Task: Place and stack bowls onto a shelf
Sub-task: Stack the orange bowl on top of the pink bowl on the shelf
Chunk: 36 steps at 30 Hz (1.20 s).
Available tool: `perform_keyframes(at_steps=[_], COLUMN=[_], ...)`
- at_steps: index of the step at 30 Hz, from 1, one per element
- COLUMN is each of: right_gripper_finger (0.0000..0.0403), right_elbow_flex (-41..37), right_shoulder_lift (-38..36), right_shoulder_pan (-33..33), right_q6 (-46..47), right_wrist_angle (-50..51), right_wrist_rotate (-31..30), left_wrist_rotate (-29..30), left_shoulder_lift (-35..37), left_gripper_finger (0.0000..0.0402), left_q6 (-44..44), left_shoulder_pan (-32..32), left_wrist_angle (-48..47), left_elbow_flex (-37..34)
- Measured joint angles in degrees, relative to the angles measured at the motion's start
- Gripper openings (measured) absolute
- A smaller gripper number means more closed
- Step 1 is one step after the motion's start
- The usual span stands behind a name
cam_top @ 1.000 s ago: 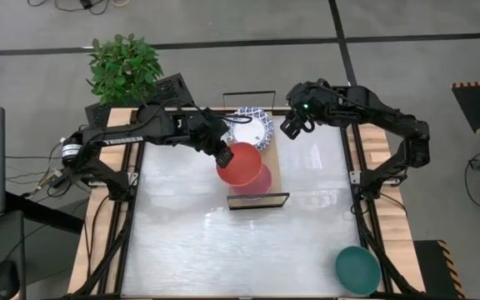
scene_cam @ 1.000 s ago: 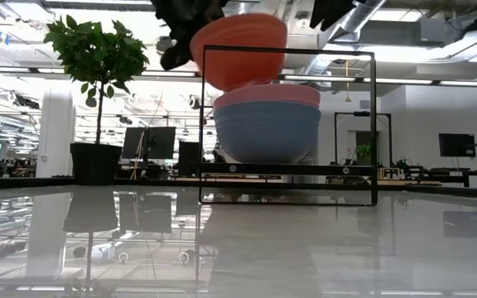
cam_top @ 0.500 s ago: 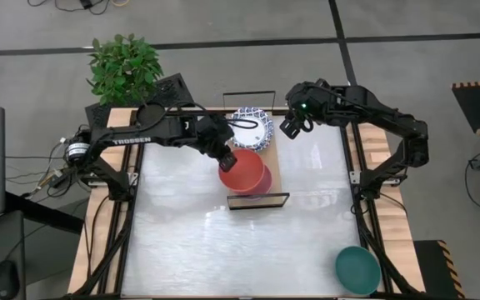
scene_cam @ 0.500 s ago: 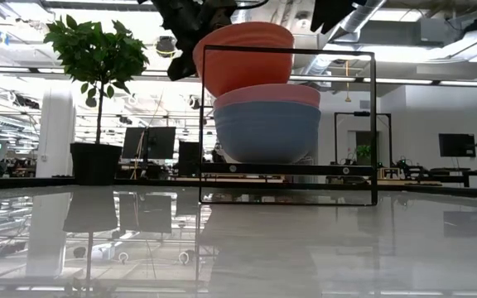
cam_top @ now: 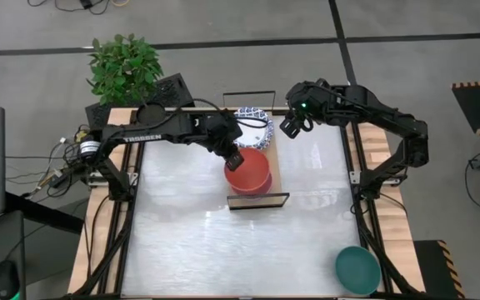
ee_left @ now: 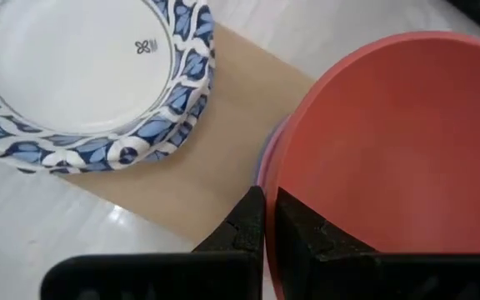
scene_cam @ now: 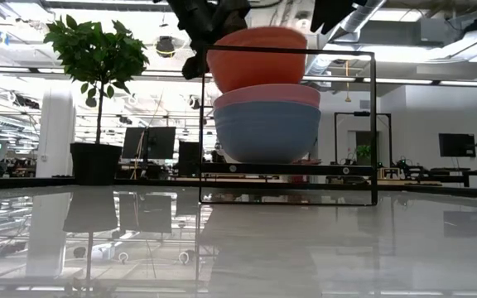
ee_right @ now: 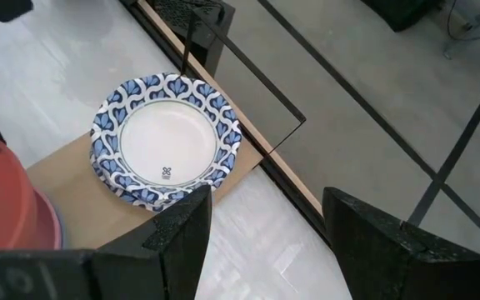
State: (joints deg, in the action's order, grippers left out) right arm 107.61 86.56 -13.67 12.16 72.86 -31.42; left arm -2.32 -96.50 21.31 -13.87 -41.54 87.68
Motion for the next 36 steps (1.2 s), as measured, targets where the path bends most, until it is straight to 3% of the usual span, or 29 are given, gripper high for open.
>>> perform_keyframes(at_steps=[22,28,36], right_gripper_finger=[0.0254,0.0254,0.0254], right_elbow_flex=[0.0,0.0,0.0], right_shoulder_lift=[0.0,0.0,0.0], right_shoulder_pan=[0.0,0.0,0.0], right_q6=[-0.2,-0.1,-0.1], right_wrist_angle=[0.1,0.1,0.1], right_wrist_rotate=[0.0,0.0,0.0], left_wrist_rotate=[-2.3,0.0,-1.4], left_shoulder_lift=[-3.0,-3.0,-3.0], left_gripper_finger=[0.0003,0.0036,0.0095], left_q6=[-1.1,-1.3,-1.2], left_shoulder_pan=[0.3,0.5,0.5], left_wrist_angle=[0.0,2.9,3.3], left_elbow_flex=[0.2,0.2,0.2])
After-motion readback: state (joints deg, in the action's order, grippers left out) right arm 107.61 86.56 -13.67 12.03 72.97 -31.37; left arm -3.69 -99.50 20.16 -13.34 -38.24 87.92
